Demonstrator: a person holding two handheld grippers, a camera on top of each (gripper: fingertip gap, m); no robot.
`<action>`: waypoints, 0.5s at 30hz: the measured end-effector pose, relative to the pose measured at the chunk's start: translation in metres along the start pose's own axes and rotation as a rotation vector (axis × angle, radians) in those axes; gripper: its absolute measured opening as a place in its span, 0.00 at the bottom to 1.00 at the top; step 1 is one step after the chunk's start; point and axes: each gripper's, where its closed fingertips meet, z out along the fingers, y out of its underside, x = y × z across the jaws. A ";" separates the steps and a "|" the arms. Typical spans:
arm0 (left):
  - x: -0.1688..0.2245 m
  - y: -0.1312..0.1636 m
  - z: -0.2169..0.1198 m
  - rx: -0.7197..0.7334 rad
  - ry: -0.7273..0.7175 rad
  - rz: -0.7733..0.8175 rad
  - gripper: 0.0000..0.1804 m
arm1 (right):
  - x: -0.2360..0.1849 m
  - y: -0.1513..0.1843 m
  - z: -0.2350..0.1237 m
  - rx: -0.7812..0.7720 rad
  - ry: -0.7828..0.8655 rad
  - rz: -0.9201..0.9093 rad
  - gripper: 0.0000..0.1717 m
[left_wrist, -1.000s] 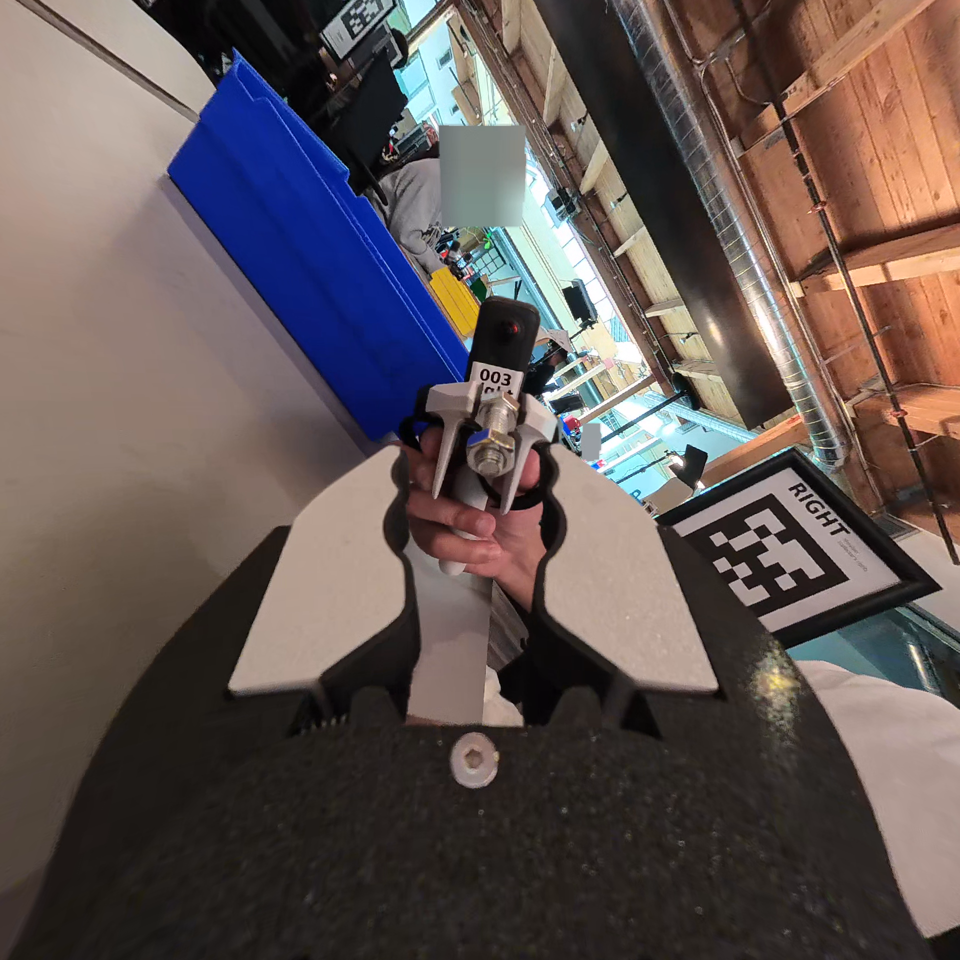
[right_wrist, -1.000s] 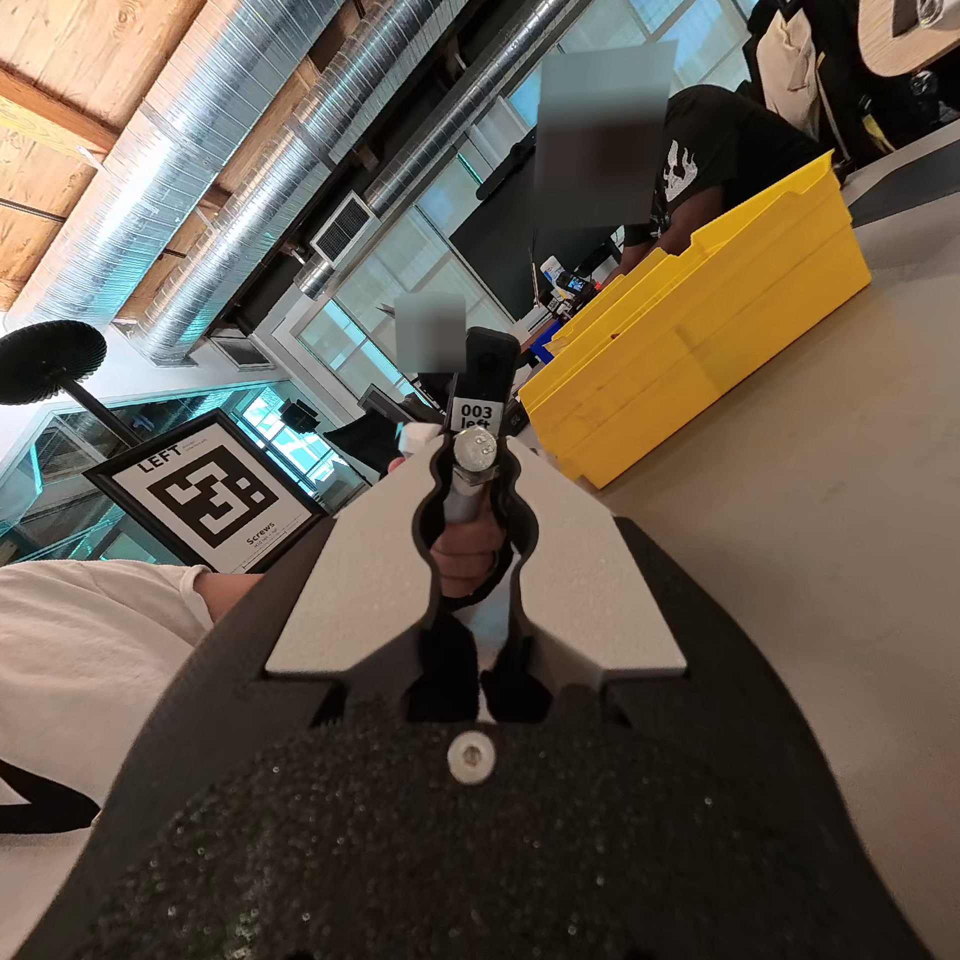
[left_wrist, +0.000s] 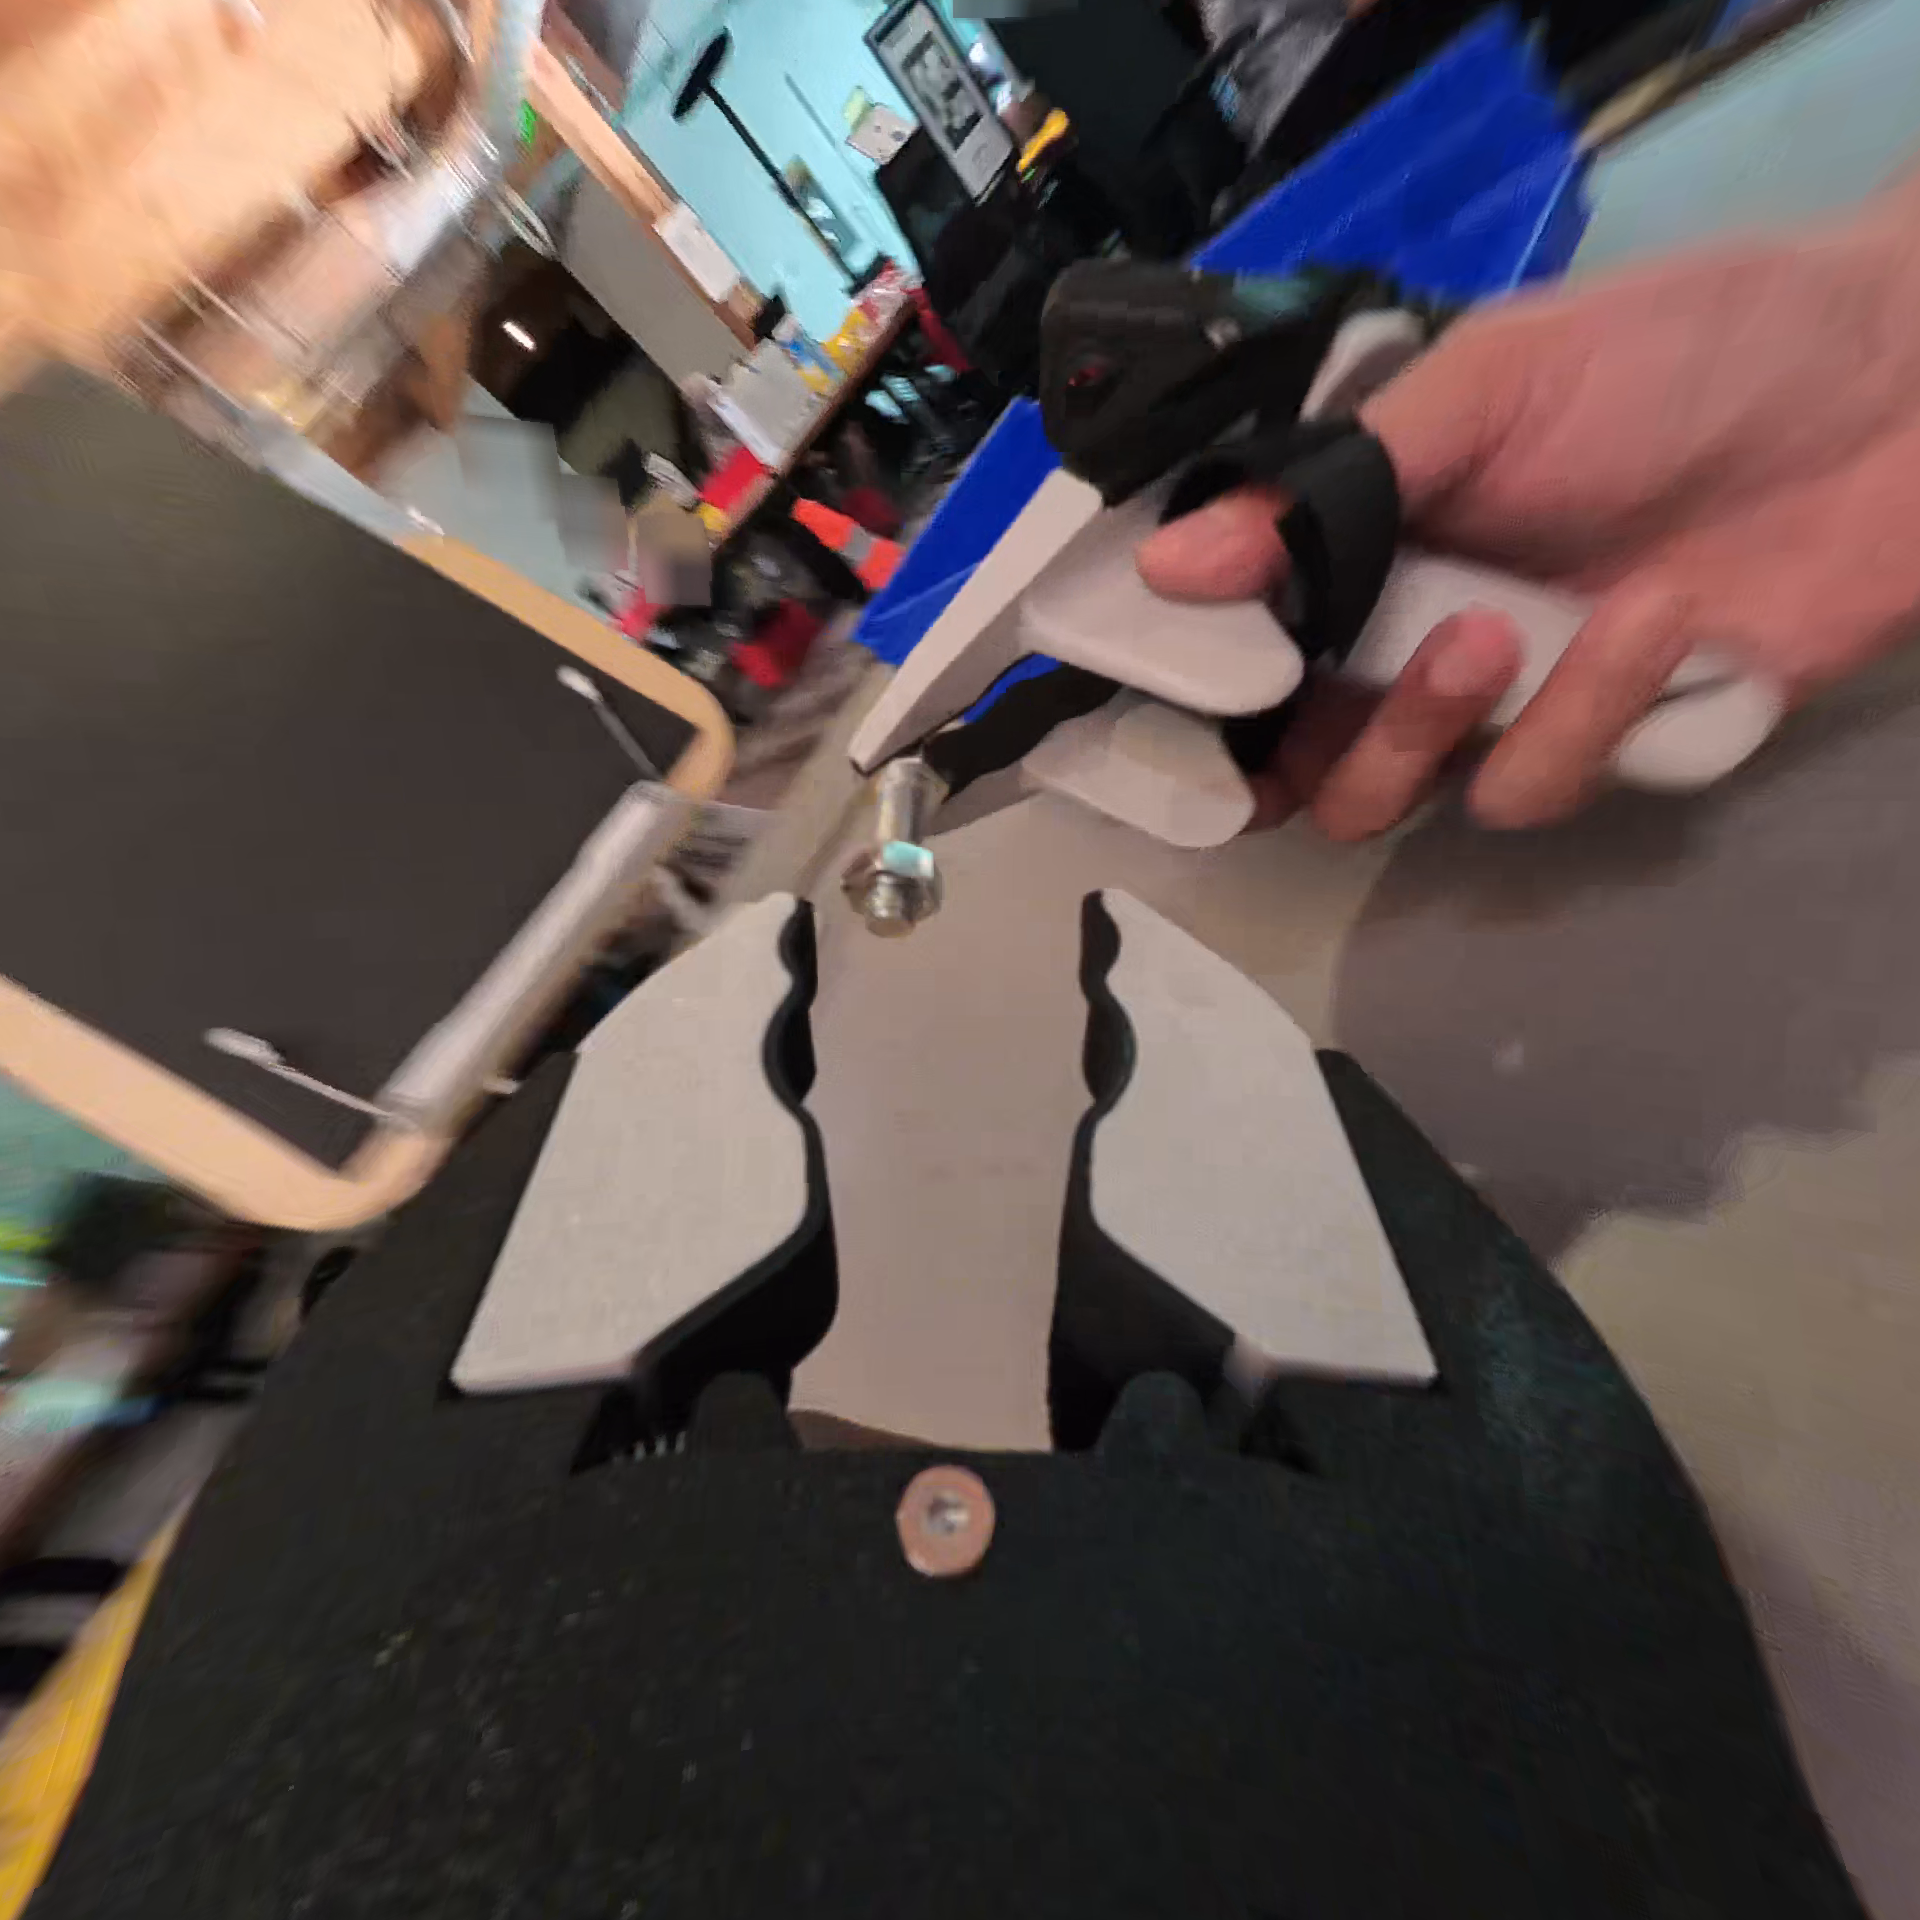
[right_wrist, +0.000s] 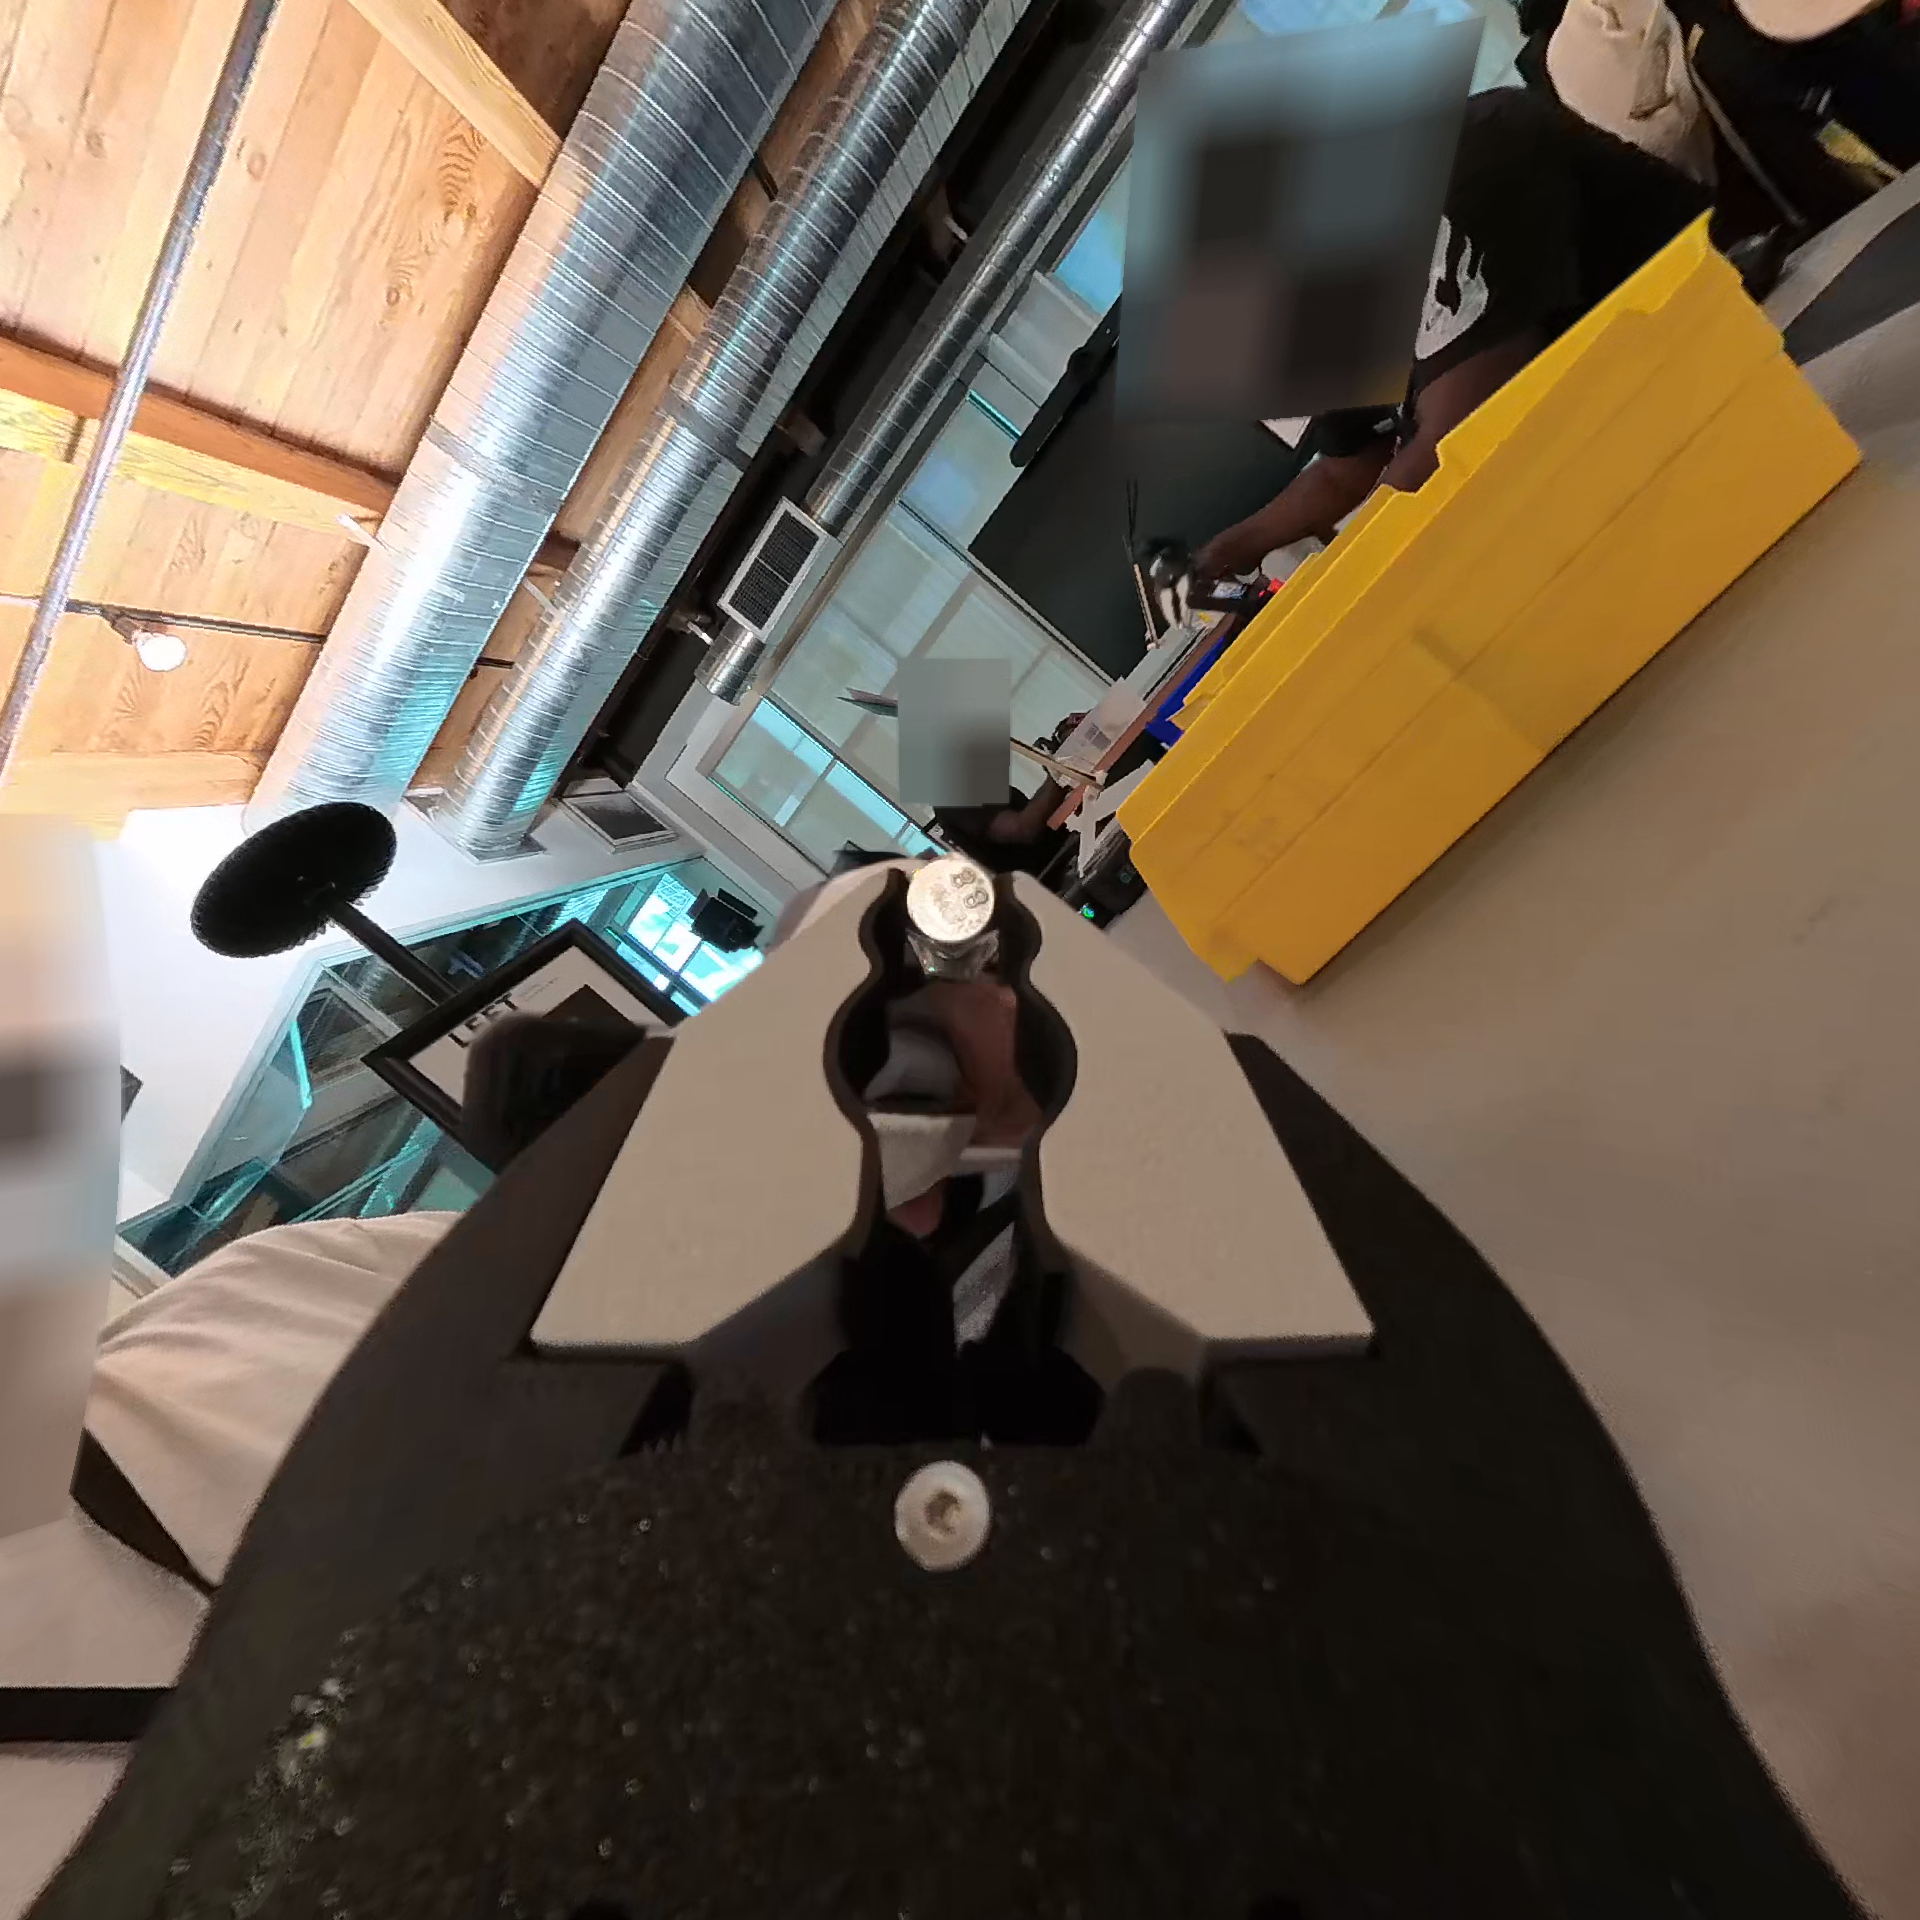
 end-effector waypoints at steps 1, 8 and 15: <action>0.004 0.000 -0.001 0.014 0.064 -0.152 0.27 | -0.001 -0.001 -0.001 0.006 -0.001 -0.007 0.10; -0.007 -0.010 -0.003 0.176 0.389 -1.210 0.21 | -0.002 0.000 0.000 0.002 -0.009 -0.001 0.10; -0.005 -0.001 0.002 0.177 0.437 -1.262 0.18 | -0.001 0.003 0.002 -0.009 -0.009 0.007 0.10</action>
